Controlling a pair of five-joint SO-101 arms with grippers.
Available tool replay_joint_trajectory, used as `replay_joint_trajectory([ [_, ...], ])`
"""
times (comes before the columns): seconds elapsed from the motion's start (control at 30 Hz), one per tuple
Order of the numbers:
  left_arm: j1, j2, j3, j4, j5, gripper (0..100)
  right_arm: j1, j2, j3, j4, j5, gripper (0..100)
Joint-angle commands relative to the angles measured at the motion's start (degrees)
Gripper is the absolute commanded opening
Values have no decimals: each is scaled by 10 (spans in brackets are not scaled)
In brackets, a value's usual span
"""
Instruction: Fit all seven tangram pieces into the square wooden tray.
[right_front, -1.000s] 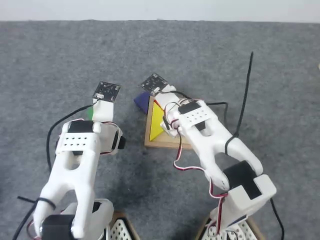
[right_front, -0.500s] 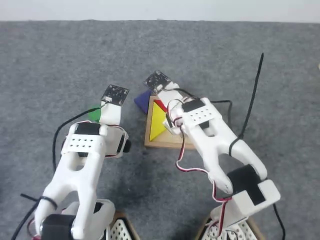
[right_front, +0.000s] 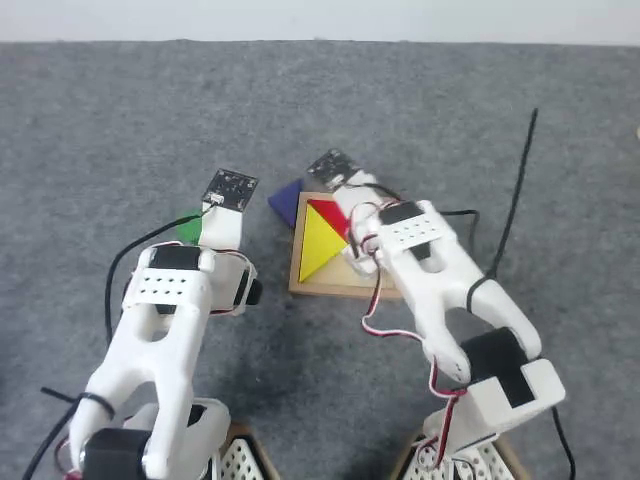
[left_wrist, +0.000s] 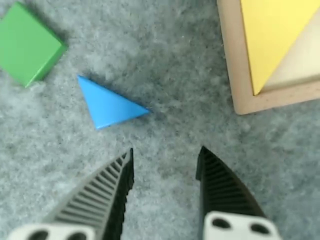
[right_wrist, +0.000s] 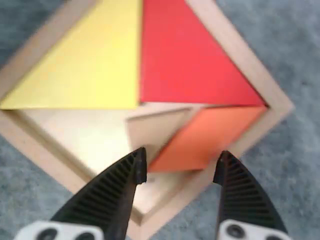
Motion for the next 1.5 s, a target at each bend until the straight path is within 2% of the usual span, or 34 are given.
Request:
replay_joint_trajectory([
  [0.0, 2, -20, -5, -11, 2, 195, 28, 21, -39, 4, 23, 227],
  [0.43, 2, -20, -5, -11, 2, 195, 51, 53, -119, 0, 20, 227],
  [0.57, 2, -20, -5, -11, 2, 195, 61, 23, -113, 7, -9, 227],
  [0.87, 2, -20, -5, -11, 2, 195, -21, -101, 13, 0, -12, 227],
  [1.23, 2, -20, -5, -10, 2, 195, -23, 15, -6, -30, -8, 227],
  [1.47, 2, -20, -5, -10, 2, 195, 42, 51, -51, -30, -7, 227],
])
